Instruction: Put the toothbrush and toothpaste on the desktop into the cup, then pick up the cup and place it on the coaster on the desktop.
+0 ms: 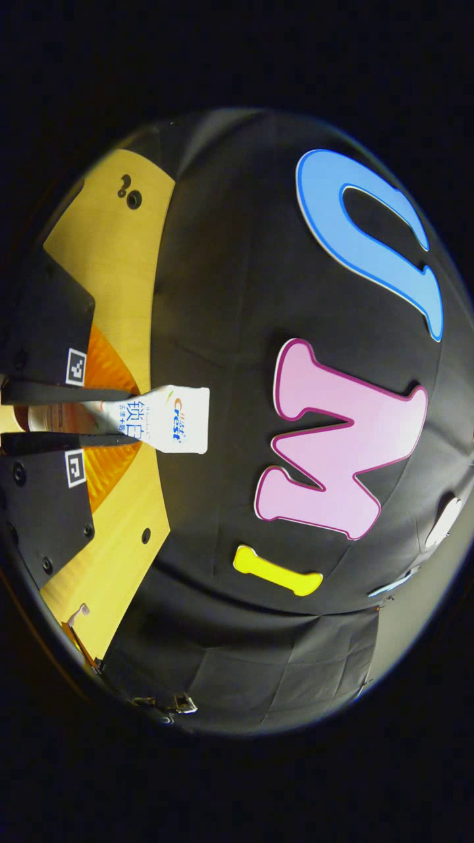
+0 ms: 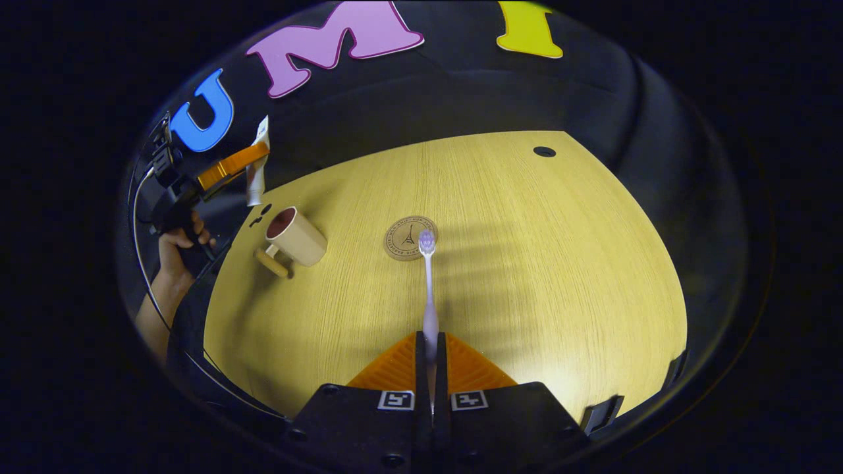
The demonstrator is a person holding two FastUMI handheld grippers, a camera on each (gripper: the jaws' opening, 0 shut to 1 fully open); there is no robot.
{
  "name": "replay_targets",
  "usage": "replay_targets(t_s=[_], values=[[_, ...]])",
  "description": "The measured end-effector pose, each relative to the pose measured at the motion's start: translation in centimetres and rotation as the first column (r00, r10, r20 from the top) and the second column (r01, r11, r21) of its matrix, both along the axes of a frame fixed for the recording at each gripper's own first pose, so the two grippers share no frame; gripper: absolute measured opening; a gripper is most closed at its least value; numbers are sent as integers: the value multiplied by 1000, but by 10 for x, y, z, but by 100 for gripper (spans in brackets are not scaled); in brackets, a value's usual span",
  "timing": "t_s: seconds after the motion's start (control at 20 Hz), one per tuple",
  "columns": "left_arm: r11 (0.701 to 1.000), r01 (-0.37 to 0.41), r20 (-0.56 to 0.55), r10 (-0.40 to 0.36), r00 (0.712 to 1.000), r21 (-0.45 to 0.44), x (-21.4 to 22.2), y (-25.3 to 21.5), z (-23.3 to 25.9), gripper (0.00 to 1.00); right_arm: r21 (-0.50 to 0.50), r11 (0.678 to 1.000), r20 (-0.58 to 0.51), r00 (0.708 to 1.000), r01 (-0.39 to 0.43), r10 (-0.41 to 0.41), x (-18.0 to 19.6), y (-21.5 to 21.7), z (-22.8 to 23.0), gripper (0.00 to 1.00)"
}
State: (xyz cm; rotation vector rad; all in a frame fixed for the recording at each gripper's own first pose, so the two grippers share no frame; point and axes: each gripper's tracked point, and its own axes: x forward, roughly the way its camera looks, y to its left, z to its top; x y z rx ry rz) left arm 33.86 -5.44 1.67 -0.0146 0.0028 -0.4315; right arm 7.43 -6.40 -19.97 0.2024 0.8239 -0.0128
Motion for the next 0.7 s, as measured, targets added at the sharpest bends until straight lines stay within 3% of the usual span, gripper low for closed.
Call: replay_targets(t_s=[0.25,0.55,0.7], values=[[999,-24,-1,24,1000,37,15,1,-37,21,-23,1000,-20,1000,-3,3,-2,-12,-2,5],[986,-28,10,26,1000,165,10,11,-70,21,-33,999,-35,999,-7,6,-9,-17,-10,5],[978,-93,9,93,996,185,10,26,-82,25,-34,999,-41,999,-4,3,-11,-19,-13,5]])
